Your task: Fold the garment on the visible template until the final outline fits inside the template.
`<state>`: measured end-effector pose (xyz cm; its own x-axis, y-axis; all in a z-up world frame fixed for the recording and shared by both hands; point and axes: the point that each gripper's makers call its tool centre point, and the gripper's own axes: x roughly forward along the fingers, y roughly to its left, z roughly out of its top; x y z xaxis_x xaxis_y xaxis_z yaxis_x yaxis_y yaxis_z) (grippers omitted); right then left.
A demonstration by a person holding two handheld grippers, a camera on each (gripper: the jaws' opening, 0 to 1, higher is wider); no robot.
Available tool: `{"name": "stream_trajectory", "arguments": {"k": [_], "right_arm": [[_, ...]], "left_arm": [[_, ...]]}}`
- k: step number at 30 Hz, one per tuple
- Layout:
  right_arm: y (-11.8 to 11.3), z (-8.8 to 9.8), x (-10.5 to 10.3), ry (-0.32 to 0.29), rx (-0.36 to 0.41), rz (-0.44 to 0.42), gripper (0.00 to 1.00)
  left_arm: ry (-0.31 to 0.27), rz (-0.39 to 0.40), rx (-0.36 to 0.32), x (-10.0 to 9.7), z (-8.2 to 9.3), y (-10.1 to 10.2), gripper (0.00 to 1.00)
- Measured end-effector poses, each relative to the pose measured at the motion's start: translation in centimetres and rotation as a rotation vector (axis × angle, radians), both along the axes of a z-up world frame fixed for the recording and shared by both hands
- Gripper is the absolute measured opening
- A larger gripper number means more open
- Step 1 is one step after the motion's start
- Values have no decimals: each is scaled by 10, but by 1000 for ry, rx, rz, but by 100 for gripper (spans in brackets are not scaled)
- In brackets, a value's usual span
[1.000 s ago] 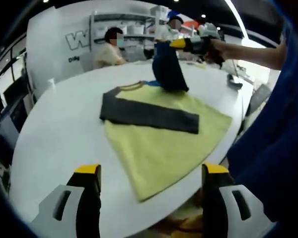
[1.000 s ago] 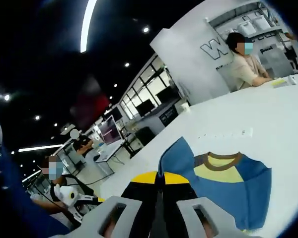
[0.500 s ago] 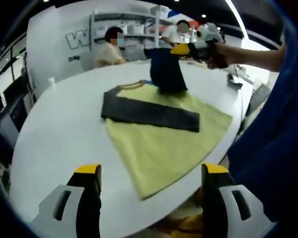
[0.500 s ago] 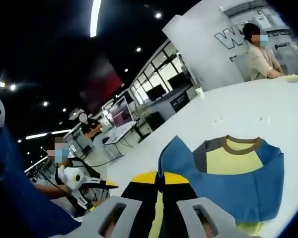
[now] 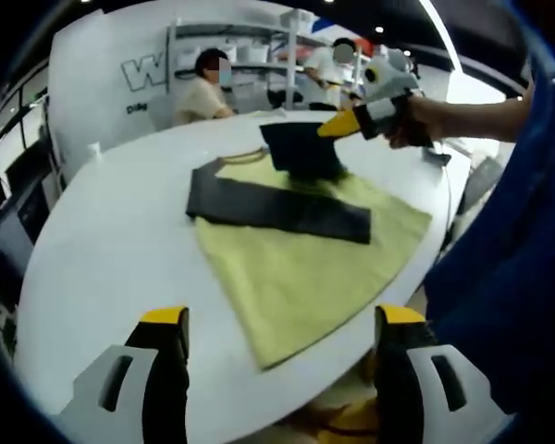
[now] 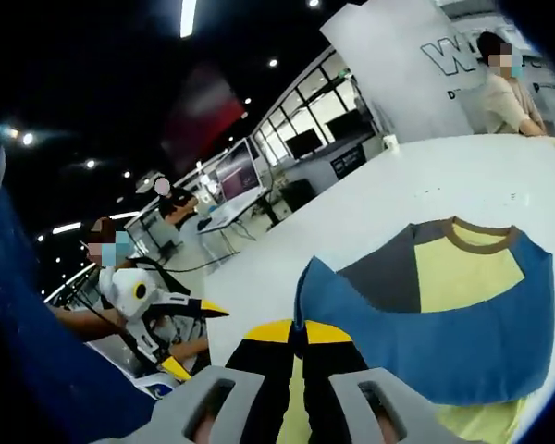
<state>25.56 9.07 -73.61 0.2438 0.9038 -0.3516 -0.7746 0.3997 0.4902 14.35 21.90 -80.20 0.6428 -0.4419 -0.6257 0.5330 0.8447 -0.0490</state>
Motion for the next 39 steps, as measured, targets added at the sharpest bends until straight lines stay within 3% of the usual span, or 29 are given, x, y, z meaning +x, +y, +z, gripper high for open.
{"name": "stream_trajectory", "arguments": {"k": [8,17,27,29,31,33,35,37,39], "right_arm": [[5,-12,-7,16,-17,14,0],[16,-21,-29,17,-40,74,0],[18,-45,-31,34,-59,39,0],[20,-45,-34,33,-50,33,8],[22,-44,-38,11,-42,32,28],[23,-46,-40,-22,-57,43,41],[21,-49,-45,-58,-79,68,39],[17,-50,-48,-58,-82,72,34],[9,-49,-46,-60,-68,51,35]], "left_arm": [[1,7,-2,0,-1,2,78],[0,13,-5,2,-1,3,77],[4,15,-5,1,-3,5,77],[6,16,-5,1,-3,5,77],[8,15,-4,0,-4,5,77],[10,14,-1,0,-4,5,77],[13,13,-1,-1,-4,4,77],[14,12,0,-1,-4,4,77],[15,10,1,-1,-4,3,77]]}}
